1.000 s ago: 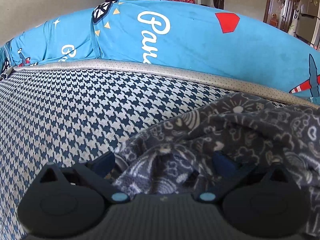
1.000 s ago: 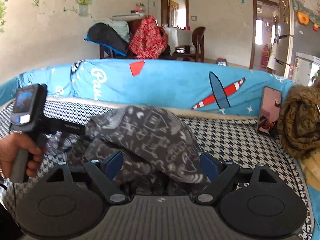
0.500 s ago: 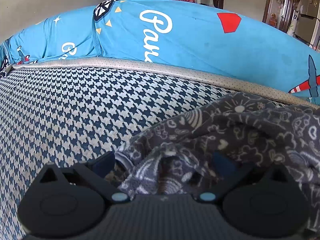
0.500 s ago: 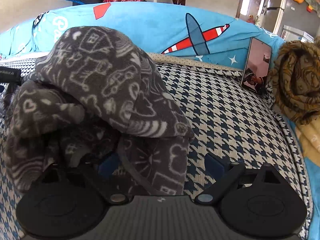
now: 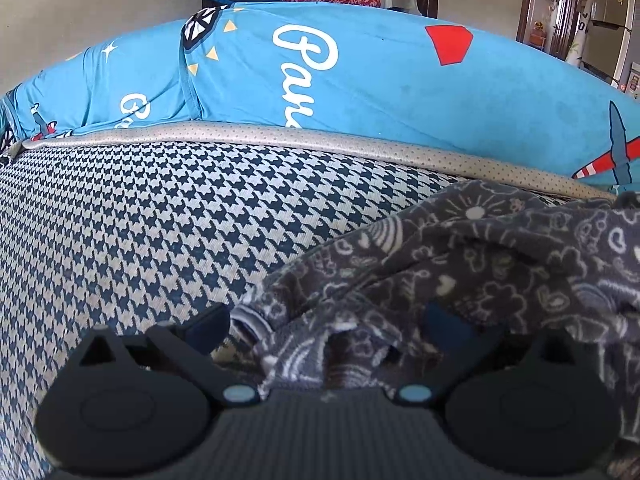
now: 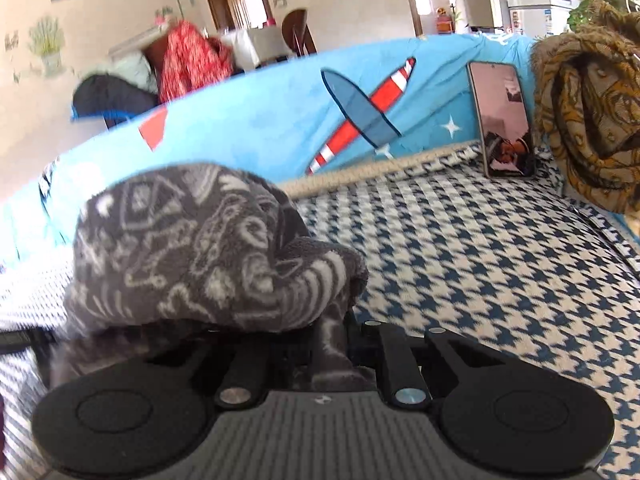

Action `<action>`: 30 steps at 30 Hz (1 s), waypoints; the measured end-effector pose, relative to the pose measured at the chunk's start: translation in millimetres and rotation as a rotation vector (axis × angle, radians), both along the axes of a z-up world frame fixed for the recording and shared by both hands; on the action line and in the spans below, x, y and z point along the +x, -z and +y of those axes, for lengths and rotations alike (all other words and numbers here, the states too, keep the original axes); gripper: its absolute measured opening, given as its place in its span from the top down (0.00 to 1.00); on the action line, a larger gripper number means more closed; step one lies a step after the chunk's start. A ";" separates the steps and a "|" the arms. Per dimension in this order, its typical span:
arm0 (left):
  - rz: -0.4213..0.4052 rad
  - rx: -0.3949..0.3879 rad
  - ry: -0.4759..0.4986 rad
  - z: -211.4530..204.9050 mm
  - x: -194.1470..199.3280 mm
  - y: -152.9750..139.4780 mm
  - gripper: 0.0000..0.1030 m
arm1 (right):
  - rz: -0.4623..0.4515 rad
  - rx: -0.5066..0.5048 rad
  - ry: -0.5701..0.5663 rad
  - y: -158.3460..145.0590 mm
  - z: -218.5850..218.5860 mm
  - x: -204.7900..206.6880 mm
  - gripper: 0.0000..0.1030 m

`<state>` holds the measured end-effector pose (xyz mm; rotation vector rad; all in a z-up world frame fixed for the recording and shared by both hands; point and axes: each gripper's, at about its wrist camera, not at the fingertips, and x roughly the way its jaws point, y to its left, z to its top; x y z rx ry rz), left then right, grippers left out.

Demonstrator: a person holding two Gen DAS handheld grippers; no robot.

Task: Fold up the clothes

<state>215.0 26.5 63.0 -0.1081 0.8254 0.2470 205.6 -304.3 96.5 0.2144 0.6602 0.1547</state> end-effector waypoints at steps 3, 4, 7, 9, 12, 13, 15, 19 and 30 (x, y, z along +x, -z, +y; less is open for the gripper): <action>-0.013 0.020 0.004 0.0 -2.6 -3.6 0.00 | -0.042 0.078 -0.012 -14.6 10.0 3.2 0.87; -0.018 0.027 0.005 0.5 -3.4 -4.8 0.00 | -0.056 0.098 -0.022 -18.7 14.6 4.2 0.87; -0.031 0.047 0.005 3.0 -5.6 -8.4 0.00 | -0.098 0.139 -0.057 -29.6 31.0 5.2 0.87; -0.040 0.046 0.000 6.7 -7.1 -11.4 0.00 | -0.122 0.151 -0.089 -33.8 44.1 5.2 0.87; -0.066 0.021 -0.014 16.0 -10.9 -17.9 0.00 | -0.141 0.153 -0.140 -35.4 65.8 4.6 0.87; -0.075 0.011 -0.021 19.4 -12.0 -20.2 0.00 | -0.144 0.150 -0.156 -34.9 73.2 4.5 0.87; -0.097 -0.010 -0.038 27.1 -14.3 -26.0 0.00 | -0.153 0.140 -0.189 -33.3 88.3 3.6 0.87; -0.154 -0.051 -0.071 43.2 -19.6 -40.4 0.00 | -0.172 0.117 -0.255 -28.6 117.7 1.2 0.87; -0.312 -0.158 -0.104 78.1 -39.4 -72.3 0.00 | -0.220 -0.008 -0.442 -14.8 188.2 -14.3 0.87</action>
